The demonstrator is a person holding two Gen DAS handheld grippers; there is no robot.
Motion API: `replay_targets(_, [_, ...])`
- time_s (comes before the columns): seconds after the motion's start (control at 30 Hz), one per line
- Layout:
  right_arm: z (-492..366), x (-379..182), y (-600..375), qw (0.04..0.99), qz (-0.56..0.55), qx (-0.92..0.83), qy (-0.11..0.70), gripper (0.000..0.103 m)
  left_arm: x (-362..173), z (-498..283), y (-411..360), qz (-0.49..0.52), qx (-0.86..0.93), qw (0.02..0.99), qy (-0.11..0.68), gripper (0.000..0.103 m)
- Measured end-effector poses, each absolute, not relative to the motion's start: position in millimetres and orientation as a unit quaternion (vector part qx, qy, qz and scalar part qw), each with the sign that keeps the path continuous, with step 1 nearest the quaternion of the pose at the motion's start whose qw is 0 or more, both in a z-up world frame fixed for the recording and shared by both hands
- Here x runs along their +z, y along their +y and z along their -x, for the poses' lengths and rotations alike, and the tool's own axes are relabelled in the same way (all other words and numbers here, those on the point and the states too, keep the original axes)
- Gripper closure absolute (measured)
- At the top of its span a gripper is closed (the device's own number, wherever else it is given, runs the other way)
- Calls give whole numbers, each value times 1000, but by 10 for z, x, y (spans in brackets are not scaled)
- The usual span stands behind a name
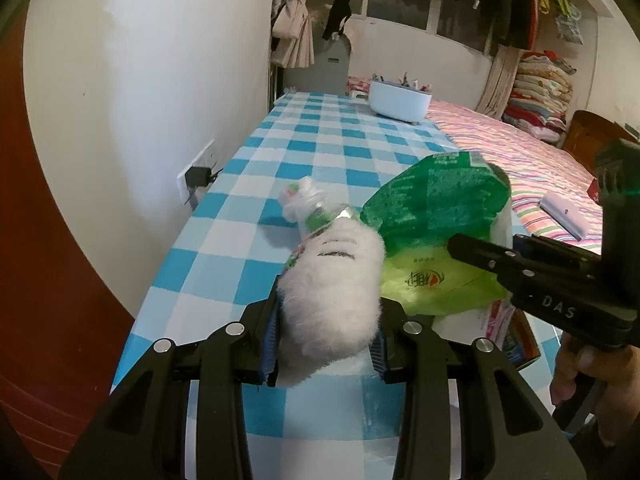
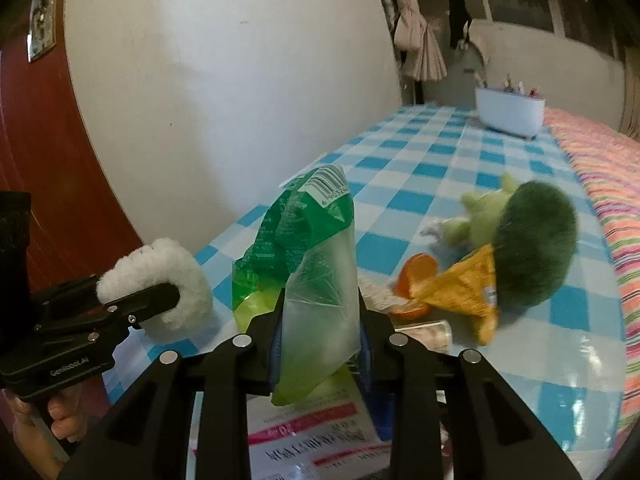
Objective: Collect trash
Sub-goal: 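Lift the fluffy item with the left tool while the right tool grasps the green bag, then carry both items to the white bin and open both tools over it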
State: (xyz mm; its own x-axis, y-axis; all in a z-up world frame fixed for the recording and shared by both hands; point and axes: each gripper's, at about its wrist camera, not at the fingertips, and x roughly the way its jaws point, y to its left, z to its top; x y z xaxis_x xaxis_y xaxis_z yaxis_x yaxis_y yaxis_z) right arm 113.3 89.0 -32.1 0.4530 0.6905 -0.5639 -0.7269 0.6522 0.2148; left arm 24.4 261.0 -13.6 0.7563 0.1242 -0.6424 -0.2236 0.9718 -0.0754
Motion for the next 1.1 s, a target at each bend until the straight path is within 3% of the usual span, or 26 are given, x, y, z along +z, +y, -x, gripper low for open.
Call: replay_targets(1.1, [-796,159,-958,932,-8,277,234,76,156,-477,1026,7,-37,948,318,67])
